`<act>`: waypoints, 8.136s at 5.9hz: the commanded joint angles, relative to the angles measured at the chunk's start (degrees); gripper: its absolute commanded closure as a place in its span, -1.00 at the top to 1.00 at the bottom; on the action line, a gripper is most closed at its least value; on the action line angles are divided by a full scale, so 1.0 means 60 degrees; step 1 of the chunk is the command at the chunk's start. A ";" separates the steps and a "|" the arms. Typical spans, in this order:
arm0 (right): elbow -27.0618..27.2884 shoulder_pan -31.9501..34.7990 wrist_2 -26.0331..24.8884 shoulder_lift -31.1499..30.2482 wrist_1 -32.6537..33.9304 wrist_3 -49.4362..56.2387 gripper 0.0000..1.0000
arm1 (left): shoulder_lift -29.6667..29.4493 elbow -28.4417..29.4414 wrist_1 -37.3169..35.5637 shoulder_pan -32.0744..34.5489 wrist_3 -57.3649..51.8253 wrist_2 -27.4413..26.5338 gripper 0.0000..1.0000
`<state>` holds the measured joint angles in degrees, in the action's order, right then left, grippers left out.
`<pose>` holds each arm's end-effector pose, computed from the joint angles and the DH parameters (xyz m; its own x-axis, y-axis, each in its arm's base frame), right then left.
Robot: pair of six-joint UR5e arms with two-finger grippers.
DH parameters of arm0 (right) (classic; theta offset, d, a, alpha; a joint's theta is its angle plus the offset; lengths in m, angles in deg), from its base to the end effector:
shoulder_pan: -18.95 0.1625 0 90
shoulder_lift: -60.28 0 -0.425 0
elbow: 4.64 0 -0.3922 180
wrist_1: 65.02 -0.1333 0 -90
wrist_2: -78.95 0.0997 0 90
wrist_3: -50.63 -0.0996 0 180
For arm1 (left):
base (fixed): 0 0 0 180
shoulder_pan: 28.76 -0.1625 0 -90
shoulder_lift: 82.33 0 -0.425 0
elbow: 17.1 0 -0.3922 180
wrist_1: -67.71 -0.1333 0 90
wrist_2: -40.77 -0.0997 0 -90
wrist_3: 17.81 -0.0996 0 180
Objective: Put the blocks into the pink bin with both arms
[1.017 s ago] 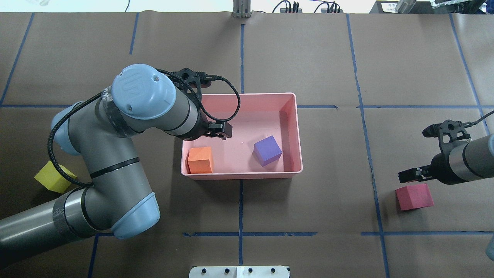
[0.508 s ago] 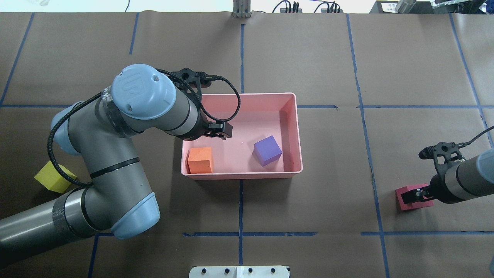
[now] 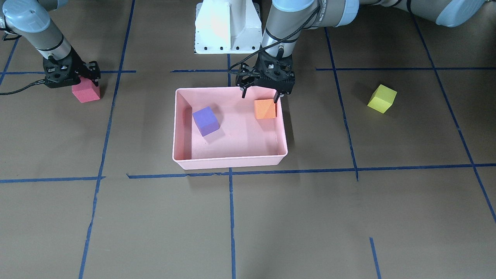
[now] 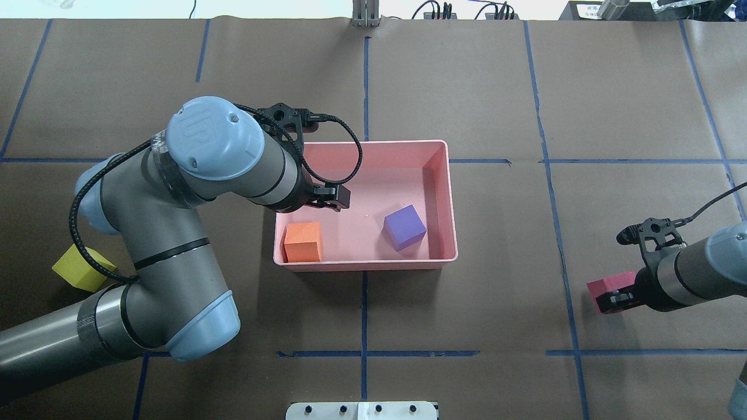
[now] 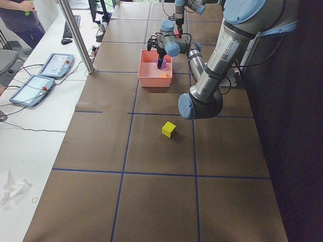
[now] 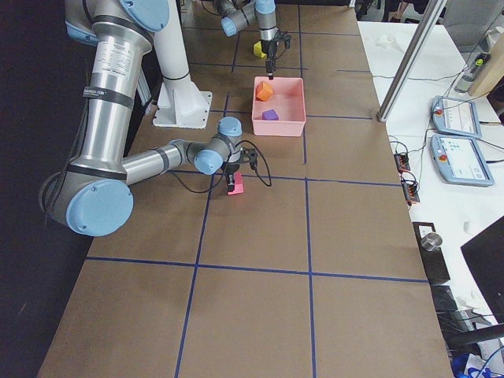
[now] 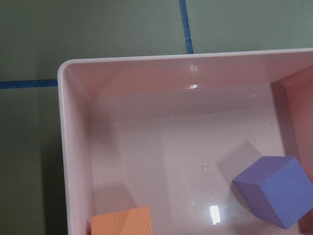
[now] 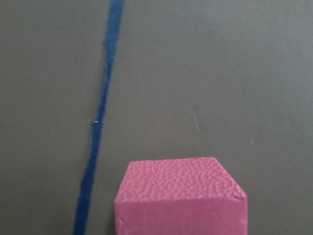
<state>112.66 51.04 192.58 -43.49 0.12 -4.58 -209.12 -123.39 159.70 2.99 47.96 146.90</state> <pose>-0.3020 -0.2996 0.4931 0.7027 -0.1764 0.6893 0.1524 0.9836 0.0963 0.4764 -0.4190 0.1623 0.5720 0.1097 -0.8129 0.0845 0.9779 0.1914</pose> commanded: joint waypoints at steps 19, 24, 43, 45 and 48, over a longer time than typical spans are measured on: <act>-0.2147 -0.0617 -0.0935 0.9268 0.5387 -0.4217 1.00 | 0.8051 -0.0099 0.5526 0.1607 -0.5527 0.1896 1.00; -0.1884 0.1044 0.0388 0.8583 0.5460 -0.2511 1.00 | 0.7656 0.0533 0.5557 0.1490 -0.5454 0.1896 0.06; -0.1078 0.9842 0.3049 -0.0547 0.5329 1.1583 0.99 | 0.6143 0.0847 -0.1987 0.9432 -1.4081 0.4620 1.00; -0.1078 0.9842 0.3079 -0.0547 0.5329 1.1574 1.00 | 0.7256 0.0899 -0.1972 1.0013 -1.4053 0.4489 1.00; -0.1078 0.9842 0.3093 -0.0532 0.5329 1.1575 1.00 | 0.7405 0.0840 -0.2016 1.0030 -1.4052 0.4431 1.00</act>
<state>106.23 110.09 211.13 -46.70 32.09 64.92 -165.33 -118.11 147.65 63.16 -36.18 173.61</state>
